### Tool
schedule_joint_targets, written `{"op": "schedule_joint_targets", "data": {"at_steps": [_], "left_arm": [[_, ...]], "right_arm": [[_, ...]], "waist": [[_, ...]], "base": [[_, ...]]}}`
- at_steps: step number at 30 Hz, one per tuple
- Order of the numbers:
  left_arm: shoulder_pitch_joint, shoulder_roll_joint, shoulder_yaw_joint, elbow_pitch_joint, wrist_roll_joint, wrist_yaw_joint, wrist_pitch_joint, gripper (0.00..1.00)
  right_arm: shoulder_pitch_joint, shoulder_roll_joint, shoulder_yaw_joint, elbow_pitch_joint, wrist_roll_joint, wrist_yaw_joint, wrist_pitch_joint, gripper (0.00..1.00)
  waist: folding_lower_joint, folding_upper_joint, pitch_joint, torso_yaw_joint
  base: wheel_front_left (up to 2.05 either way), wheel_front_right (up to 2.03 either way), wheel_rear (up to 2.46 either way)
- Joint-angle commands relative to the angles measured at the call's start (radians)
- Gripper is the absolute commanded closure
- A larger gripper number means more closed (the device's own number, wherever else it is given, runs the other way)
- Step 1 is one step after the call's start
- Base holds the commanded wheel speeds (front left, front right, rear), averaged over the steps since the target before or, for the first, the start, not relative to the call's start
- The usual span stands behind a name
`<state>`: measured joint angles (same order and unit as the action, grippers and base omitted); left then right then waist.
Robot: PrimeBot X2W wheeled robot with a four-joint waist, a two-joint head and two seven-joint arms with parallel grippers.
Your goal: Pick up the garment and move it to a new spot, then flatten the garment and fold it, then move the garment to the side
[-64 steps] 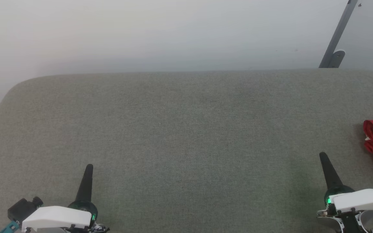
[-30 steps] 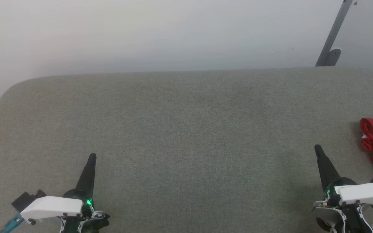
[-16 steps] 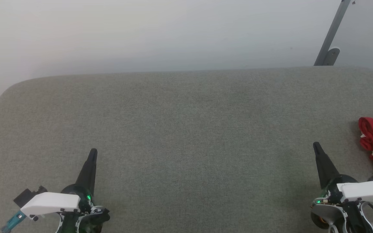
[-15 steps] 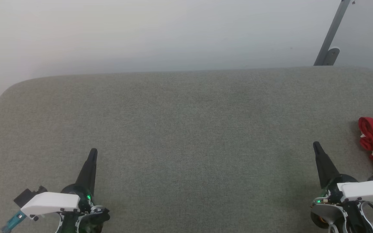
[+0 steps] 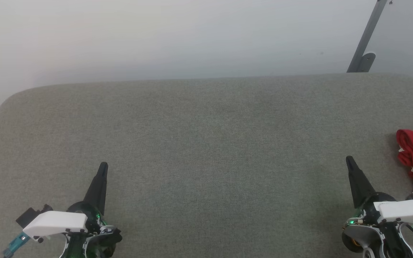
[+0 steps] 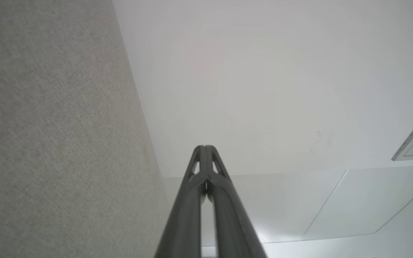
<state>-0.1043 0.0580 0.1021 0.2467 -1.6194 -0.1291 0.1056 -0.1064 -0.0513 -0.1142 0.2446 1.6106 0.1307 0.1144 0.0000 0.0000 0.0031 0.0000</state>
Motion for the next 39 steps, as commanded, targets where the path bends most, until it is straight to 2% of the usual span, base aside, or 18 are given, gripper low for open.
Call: {"op": "schedule_joint_targets", "data": {"at_steps": [1,39], "left_arm": [[-0.010,-0.001,0.003,-0.001,-0.003,-0.003,0.005,1.00],[-0.011,-0.004,0.008,-0.001,0.003,-0.003,0.008,1.00]], "right_arm": [[-0.005,0.004,-0.001,0.002,0.004,0.000,0.003,1.00],[-0.005,0.003,-0.001,0.002,0.004,0.000,0.002,1.00]], "waist": [[0.0000,0.0000,0.000,0.000],[0.0000,0.0000,0.000,0.000]], "base": [[0.00,0.00,0.00],[0.00,0.00,0.00]]}}
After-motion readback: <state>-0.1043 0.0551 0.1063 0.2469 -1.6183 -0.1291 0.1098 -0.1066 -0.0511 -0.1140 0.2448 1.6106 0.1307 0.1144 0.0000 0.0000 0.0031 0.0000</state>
